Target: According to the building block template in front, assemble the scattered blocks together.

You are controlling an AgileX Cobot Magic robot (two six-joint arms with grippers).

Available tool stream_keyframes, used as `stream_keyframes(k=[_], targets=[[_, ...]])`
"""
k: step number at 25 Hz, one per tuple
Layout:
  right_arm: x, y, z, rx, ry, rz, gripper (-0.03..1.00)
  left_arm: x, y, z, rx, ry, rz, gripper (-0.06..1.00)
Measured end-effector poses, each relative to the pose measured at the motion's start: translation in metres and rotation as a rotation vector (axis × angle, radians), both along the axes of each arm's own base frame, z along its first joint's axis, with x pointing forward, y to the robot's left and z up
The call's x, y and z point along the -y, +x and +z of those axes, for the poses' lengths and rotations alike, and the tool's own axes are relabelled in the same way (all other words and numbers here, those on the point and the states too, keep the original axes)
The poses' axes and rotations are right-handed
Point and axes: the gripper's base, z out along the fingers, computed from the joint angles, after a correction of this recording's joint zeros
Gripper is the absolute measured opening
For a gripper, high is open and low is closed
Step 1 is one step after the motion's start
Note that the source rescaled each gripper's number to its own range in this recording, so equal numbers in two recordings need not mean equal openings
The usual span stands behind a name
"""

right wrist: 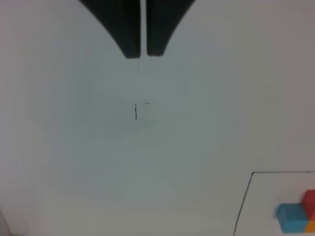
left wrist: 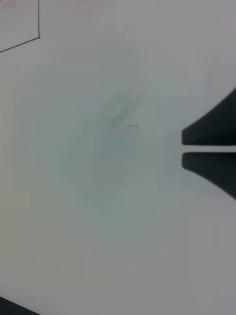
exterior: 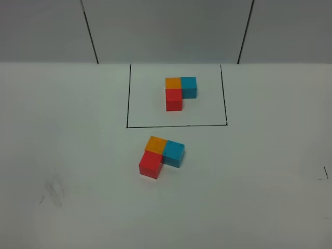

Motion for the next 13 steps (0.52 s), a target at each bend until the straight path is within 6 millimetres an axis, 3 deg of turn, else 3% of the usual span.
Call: stream_keyframes(k=[13], targets=[[0.0, 0.0, 0.0, 0.0, 0.0, 0.0, 0.0, 0.0, 0.0, 0.0, 0.0, 0.0, 0.0, 0.0]])
